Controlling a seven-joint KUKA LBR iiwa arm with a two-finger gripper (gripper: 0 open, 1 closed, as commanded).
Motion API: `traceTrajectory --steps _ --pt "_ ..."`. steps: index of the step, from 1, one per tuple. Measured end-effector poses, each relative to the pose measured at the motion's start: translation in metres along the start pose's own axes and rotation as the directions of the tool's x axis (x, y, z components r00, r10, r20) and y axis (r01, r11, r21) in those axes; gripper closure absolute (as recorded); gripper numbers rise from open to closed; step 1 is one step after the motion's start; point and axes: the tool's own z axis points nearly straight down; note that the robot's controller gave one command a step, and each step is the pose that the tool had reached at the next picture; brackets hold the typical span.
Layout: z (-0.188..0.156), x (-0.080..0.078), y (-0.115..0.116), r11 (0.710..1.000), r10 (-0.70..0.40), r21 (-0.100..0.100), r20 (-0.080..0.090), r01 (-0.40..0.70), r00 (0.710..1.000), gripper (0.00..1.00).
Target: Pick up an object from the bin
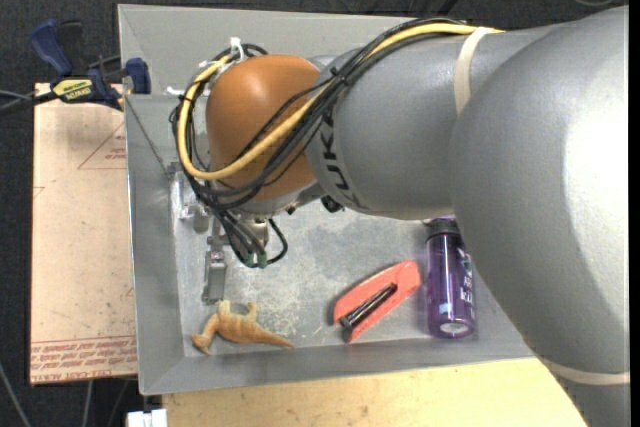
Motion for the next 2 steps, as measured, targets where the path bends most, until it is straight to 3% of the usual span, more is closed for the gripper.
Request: traceTrajectory --steps 1,2 --pt "0.047 0.034 -0.031 0.993 -0.116 -0.001 -0.001 0.116 0.993 0.0" --pt "0.037 0.057 -0.047 0.996 -0.091 0.0 -0.005 0.091 0.996 0.0"
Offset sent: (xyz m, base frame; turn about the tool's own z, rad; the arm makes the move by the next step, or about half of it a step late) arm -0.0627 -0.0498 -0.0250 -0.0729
